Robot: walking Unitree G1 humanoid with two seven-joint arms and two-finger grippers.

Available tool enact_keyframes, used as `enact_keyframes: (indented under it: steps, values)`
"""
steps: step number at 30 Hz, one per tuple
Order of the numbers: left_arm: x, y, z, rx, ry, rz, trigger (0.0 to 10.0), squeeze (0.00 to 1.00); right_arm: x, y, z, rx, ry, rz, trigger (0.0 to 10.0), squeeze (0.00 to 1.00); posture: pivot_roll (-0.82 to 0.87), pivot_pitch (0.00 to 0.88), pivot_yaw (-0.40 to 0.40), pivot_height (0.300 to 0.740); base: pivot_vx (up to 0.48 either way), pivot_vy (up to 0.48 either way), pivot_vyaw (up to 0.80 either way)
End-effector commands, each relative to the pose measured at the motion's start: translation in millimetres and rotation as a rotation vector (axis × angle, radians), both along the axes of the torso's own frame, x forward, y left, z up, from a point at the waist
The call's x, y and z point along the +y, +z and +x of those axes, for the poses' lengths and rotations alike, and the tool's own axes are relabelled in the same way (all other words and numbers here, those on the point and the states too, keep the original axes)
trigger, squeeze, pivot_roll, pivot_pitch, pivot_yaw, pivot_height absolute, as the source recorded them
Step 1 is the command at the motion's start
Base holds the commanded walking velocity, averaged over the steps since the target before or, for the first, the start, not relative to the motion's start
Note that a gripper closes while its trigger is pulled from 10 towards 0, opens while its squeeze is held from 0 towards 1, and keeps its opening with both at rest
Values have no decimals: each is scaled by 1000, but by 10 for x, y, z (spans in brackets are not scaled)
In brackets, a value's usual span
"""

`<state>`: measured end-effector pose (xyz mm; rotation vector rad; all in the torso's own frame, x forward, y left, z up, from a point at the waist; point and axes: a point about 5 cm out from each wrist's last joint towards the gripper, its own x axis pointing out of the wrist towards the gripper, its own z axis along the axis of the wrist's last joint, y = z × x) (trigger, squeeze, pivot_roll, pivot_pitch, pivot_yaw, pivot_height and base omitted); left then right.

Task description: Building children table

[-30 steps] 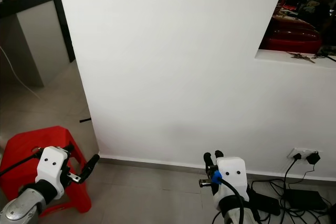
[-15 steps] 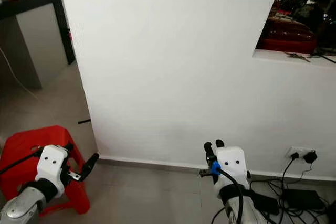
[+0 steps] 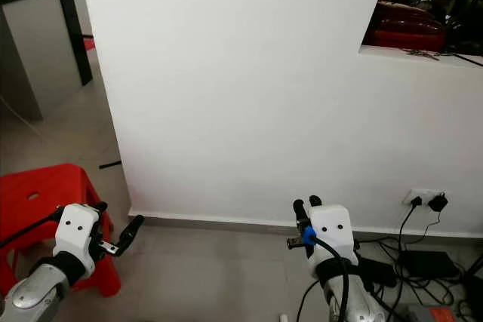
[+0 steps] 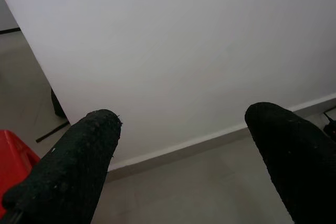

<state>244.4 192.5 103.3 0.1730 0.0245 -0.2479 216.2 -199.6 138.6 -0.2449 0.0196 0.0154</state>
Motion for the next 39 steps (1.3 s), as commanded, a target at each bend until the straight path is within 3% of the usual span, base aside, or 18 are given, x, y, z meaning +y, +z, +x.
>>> enact_keyframes:
  steps: [1,20,39]
  values:
    - [-1,-22,-11,9,4,0,10000,0,-31,11,16,3,-6,-20,10000,0,42,0,-97,585,0,0,0]
    - [64,51,102,-22,37,9,10000,0,-55,56,165,-12,16,-53,10000,0,54,0,-102,505,0,0,0]
    - [86,59,135,-37,37,25,10000,0,-200,25,248,26,-39,-45,10000,0,59,0,-98,435,0,0,0]
